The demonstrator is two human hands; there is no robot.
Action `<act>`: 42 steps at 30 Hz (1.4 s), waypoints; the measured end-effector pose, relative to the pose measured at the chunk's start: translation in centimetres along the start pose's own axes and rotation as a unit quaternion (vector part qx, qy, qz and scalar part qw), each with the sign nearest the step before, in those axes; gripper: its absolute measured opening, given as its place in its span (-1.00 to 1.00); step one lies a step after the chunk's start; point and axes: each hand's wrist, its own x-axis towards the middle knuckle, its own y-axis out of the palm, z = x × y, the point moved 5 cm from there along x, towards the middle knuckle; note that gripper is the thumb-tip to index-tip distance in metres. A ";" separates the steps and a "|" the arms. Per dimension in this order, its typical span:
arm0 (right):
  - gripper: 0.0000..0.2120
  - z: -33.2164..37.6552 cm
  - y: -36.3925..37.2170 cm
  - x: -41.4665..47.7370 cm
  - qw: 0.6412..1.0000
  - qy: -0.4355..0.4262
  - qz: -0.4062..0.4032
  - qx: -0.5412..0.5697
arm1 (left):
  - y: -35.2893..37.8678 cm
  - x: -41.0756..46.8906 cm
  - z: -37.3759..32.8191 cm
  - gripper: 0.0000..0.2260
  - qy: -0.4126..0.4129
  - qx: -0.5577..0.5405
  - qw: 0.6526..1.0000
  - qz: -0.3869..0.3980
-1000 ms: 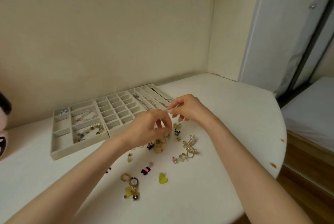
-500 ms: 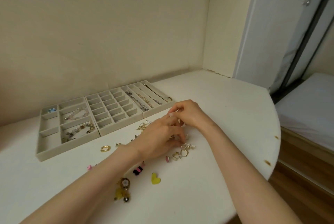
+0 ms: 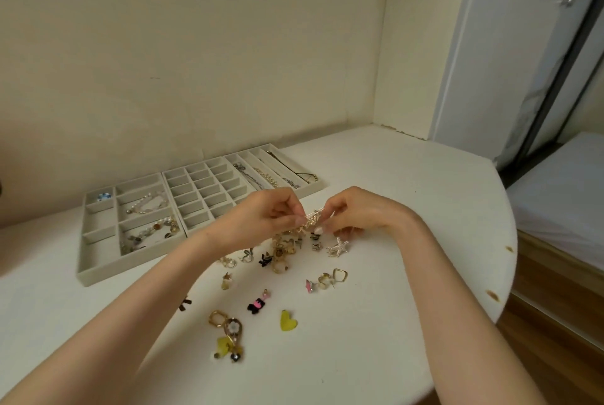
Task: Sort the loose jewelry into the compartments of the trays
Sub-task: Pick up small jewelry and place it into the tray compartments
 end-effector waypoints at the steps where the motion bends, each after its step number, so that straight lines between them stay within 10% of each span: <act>1: -0.81 -0.1 0.0 -0.2 1.000 -0.001 0.016 -0.016 | -0.1 -0.1 0.1 -0.98 -0.006 0.003 1.000 0.000; 26: -0.97 3.6 2.6 1.1 0.975 -0.153 -0.158 0.026 | -10.2 -3.9 6.3 -0.87 -0.119 0.155 0.960 -0.202; 42: -0.94 11.6 7.5 4.4 0.968 -0.240 -0.047 -0.058 | -21.4 -3.5 17.4 -0.86 -0.288 0.294 0.863 -0.293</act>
